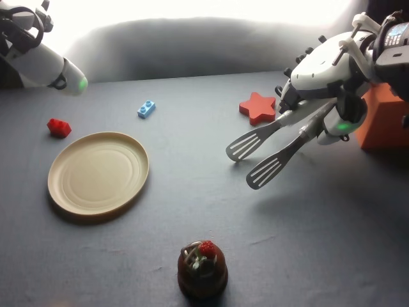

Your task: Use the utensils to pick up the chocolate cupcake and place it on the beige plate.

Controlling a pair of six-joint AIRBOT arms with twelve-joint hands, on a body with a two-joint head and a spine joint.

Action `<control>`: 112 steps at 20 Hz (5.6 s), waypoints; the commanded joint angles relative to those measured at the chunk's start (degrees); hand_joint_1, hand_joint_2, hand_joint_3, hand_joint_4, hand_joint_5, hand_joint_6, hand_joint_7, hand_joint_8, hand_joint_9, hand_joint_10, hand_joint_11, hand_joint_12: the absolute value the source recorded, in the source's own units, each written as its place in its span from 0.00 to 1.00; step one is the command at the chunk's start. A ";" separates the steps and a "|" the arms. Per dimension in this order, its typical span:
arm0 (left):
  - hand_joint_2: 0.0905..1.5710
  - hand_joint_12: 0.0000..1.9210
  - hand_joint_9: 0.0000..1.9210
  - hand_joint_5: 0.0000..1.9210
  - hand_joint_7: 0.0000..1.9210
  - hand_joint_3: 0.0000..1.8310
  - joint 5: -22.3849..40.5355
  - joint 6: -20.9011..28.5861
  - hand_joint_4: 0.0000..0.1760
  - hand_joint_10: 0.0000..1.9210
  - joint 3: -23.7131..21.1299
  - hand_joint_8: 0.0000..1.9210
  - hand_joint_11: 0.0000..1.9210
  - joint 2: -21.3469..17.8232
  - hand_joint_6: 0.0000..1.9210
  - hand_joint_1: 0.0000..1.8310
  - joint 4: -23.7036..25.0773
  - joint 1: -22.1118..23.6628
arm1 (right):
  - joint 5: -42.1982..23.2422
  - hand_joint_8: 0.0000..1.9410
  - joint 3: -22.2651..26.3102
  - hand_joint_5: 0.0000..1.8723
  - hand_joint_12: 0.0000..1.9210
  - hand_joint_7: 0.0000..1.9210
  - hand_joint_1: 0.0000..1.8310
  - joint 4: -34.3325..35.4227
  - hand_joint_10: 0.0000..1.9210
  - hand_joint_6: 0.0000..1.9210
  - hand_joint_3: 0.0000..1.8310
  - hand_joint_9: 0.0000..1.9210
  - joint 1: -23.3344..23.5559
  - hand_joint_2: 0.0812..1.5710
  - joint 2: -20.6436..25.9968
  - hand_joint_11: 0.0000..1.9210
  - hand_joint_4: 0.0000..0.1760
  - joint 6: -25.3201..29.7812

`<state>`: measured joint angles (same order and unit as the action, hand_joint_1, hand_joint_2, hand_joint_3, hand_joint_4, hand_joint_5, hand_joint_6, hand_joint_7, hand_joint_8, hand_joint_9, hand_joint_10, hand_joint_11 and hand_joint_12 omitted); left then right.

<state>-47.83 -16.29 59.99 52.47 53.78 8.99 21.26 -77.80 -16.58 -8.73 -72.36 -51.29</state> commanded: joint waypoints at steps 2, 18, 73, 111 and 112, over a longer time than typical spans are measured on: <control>0.63 0.15 0.10 0.08 0.10 0.00 1.77 -0.30 0.00 0.00 0.31 0.00 0.00 -0.29 0.00 0.15 3.94 0.70 | -2.07 0.02 0.20 0.37 0.81 0.39 0.61 -0.59 0.52 0.01 0.00 0.21 0.38 0.74 0.47 0.12 0.00 -0.04; 0.64 0.15 0.09 0.08 0.09 0.00 1.71 -1.27 0.00 0.00 0.76 0.00 0.00 -0.17 0.00 0.15 2.87 0.83 | -1.91 0.37 3.79 0.40 0.87 0.27 0.63 -0.54 0.64 0.02 0.00 0.19 3.68 0.68 1.77 0.10 0.00 0.93; 0.63 0.14 0.09 0.09 0.10 0.00 1.47 -1.86 0.00 0.00 1.02 0.00 0.00 -0.12 0.00 0.16 2.65 1.26 | -11.41 0.33 25.55 0.42 0.78 0.31 0.65 -12.33 0.57 0.00 0.00 0.24 -0.32 0.67 6.14 0.18 0.00 3.45; 0.63 0.11 0.08 0.07 0.09 0.00 1.26 -1.86 0.00 0.00 1.29 0.00 0.00 -0.12 0.00 0.16 2.64 1.47 | -21.44 0.32 22.57 0.42 0.81 0.33 0.65 -25.02 0.59 0.01 0.00 0.24 -6.56 0.69 3.11 0.17 0.00 -0.49; 0.63 0.11 0.08 0.07 0.09 0.00 1.26 -1.86 0.00 0.00 1.26 0.00 0.00 -0.12 0.00 0.16 2.63 1.49 | -21.47 0.32 22.65 0.43 0.81 0.33 0.66 -25.44 0.59 0.01 0.00 0.24 -6.55 0.69 3.12 0.18 0.00 -0.49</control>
<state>-48.42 -17.96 61.04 52.64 52.27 9.72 4.86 -55.44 -41.47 -15.68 -69.43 -51.29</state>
